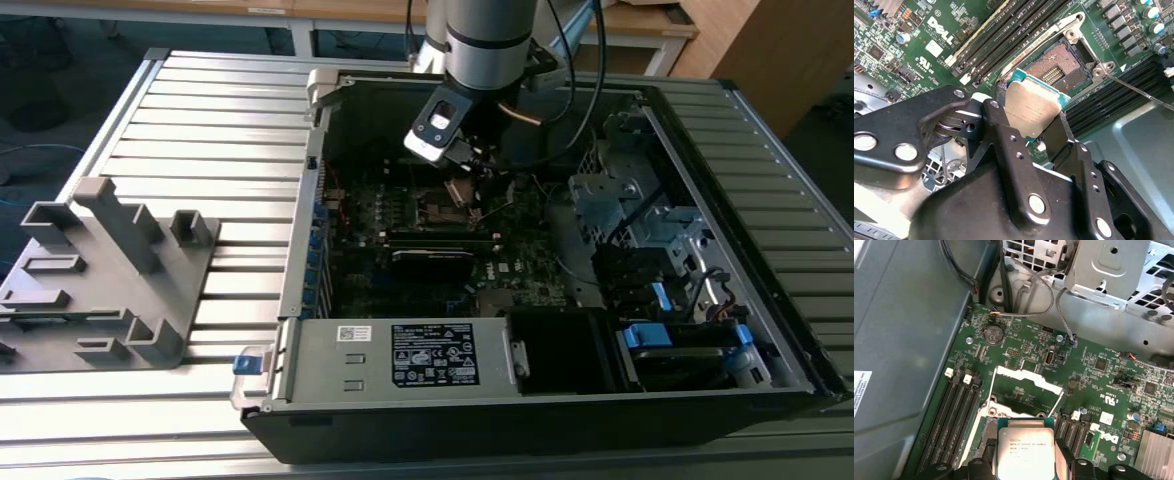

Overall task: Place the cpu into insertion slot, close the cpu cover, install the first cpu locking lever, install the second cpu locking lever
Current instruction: 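Place the cpu into insertion slot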

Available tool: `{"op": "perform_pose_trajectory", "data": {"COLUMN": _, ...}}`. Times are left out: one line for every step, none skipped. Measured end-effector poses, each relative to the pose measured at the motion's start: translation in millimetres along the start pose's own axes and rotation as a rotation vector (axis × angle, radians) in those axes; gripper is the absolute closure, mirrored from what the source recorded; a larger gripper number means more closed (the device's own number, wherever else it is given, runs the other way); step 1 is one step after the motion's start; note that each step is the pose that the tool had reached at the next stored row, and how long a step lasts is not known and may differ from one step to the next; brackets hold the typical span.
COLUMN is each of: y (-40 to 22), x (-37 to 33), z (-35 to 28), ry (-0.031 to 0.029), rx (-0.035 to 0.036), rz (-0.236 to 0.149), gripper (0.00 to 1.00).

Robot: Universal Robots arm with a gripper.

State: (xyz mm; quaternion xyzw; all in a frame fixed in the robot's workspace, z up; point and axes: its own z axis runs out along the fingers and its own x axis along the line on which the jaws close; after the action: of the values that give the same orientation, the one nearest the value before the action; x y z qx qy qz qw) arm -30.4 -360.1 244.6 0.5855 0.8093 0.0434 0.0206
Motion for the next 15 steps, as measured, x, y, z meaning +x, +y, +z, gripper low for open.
{"op": "perform_pose_trajectory", "data": {"y": 0.0, "x": 0.0, "z": 0.0, "ry": 0.0, "rx": 0.0, "rz": 0.0, "gripper": 0.46}}
{"op": "perform_pose_trajectory", "data": {"y": 0.0, "x": 0.0, "z": 0.0, "ry": 0.0, "rx": 0.0, "rz": 0.0, "gripper": 0.46}}
{"op": "perform_pose_trajectory", "data": {"y": 0.0, "x": 0.0, "z": 0.0, "ry": 0.0, "rx": 0.0, "rz": 0.0, "gripper": 0.46}}
{"op": "perform_pose_trajectory", "data": {"y": -0.1, "x": 0.0, "z": 0.0, "ry": -0.0002, "rx": 0.0, "rz": 0.002, "gripper": 0.46}}
{"op": "perform_pose_trajectory", "data": {"y": -0.2, "x": 0.1, "z": 0.3, "ry": -0.001, "rx": -0.0004, "rz": 0.012, "gripper": 0.46}}
{"op": "perform_pose_trajectory", "data": {"y": -0.2, "x": 0.1, "z": 0.6, "ry": -0.0028, "rx": -0.0008, "rz": 0.031, "gripper": 0.46}}
{"op": "perform_pose_trajectory", "data": {"y": -0.3, "x": 0.1, "z": 0.8, "ry": -0.0046, "rx": -0.0009, "rz": 0.049, "gripper": 0.46}}
{"op": "perform_pose_trajectory", "data": {"y": -0.3, "x": 0.1, "z": 1.1, "ry": -0.0063, "rx": -0.0012, "rz": 0.067, "gripper": 0.46}}
{"op": "perform_pose_trajectory", "data": {"y": -0.3, "x": 0.1, "z": 1.4, "ry": -0.008, "rx": -0.0016, "rz": 0.085, "gripper": 0.46}}
{"op": "perform_pose_trajectory", "data": {"y": -0.3, "x": 0.1, "z": 1.7, "ry": -0.0097, "rx": -0.0018, "rz": 0.103, "gripper": 0.46}}
{"op": "perform_pose_trajectory", "data": {"y": -0.4, "x": 0.0, "z": 2.1, "ry": -0.0114, "rx": -0.0022, "rz": 0.121, "gripper": 0.46}}
{"op": "perform_pose_trajectory", "data": {"y": -0.4, "x": 0.0, "z": 2.5, "ry": -0.0131, "rx": -0.0025, "rz": 0.139, "gripper": 0.46}}
{"op": "perform_pose_trajectory", "data": {"y": -0.5, "x": 0.0, "z": 2.9, "ry": -0.0147, "rx": -0.0029, "rz": 0.156, "gripper": 0.46}}
{"op": "perform_pose_trajectory", "data": {"y": -0.5, "x": 0.0, "z": 3.2, "ry": -0.0166, "rx": -0.0032, "rz": 0.176, "gripper": 0.46}}
{"op": "perform_pose_trajectory", "data": {"y": -0.7, "x": 0.1, "z": 3.4, "ry": -0.0182, "rx": -0.0033, "rz": 0.192, "gripper": 0.46}}
